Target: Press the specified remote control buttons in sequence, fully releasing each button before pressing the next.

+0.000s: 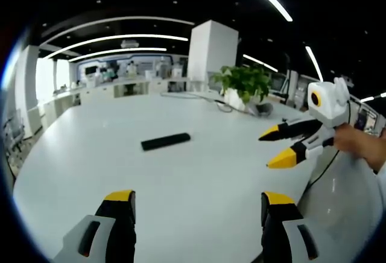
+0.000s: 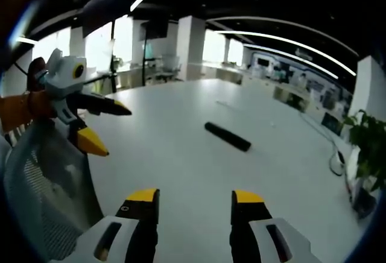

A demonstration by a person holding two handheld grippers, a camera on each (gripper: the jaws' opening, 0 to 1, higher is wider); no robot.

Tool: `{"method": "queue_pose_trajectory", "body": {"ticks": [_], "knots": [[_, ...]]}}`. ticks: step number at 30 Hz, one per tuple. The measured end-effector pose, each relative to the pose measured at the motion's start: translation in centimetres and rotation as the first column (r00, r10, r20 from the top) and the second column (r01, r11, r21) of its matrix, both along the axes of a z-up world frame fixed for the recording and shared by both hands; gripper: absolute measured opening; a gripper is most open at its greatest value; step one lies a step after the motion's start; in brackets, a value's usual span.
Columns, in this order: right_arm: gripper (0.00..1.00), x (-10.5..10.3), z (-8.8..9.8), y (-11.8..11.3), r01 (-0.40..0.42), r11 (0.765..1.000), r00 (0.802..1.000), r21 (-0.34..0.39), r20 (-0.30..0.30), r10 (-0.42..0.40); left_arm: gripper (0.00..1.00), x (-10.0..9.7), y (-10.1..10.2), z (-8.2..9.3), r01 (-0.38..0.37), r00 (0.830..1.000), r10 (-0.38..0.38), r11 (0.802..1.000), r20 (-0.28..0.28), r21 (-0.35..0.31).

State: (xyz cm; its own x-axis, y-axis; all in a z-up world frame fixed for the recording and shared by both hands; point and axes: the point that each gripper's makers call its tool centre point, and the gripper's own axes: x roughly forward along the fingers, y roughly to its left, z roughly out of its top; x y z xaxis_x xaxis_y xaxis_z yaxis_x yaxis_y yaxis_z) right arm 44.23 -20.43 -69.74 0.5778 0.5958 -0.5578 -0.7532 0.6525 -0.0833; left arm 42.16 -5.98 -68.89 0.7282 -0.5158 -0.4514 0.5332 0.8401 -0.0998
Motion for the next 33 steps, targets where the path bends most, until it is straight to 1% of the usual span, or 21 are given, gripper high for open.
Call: {"method": "queue_pose_trajectory", "body": {"ticks": [11, 19, 25, 27, 29, 30, 33], "knots": [[0.45, -0.14, -0.25, 0.05, -0.001, 1.0, 1.0, -0.006, -0.008, 0.001, 0.89, -0.15, -0.08, -0.27, 0.009, 1.0, -0.009, 1.0, -0.01, 0.009], [0.48, 0.18, 0.08, -0.2, 0.024, 1.0, 1.0, 0.017, -0.007, -0.023, 0.9, 0.0, 0.04, -0.2, 0.001, 1.0, -0.001, 1.0, -0.008, 0.01], [0.52, 0.23, 0.05, -0.12, 0.037, 0.998, 0.999, 0.052, -0.032, -0.036, 0.95, 0.43, 0.46, -0.04, -0.023, 1.0, 0.023, 1.0, -0.003, 0.006], [0.54, 0.29, 0.04, -0.17, 0.043, 0.997, 0.999, 0.057, -0.035, -0.041, 0.97, 0.5, 0.5, -0.08, -0.027, 1.0, 0.027, 1.0, -0.007, 0.005], [0.58, 0.35, -0.06, -0.25, 0.054, 0.996, 0.997, 0.071, -0.051, -0.051, 1.0, 0.65, 0.59, -0.08, -0.034, 0.999, 0.034, 0.999, -0.006, 0.006], [0.58, 0.27, -0.19, -0.27, 0.059, 0.995, 0.996, 0.082, -0.071, -0.054, 1.0, 0.68, 0.61, -0.11, -0.034, 0.999, 0.034, 0.999, -0.006, 0.008], [0.58, 0.33, -0.09, -0.31, 0.062, 0.994, 0.996, 0.092, -0.072, -0.055, 1.0, 0.61, 0.44, -0.32, -0.026, 0.999, 0.027, 1.0, -0.018, 0.01]]}}
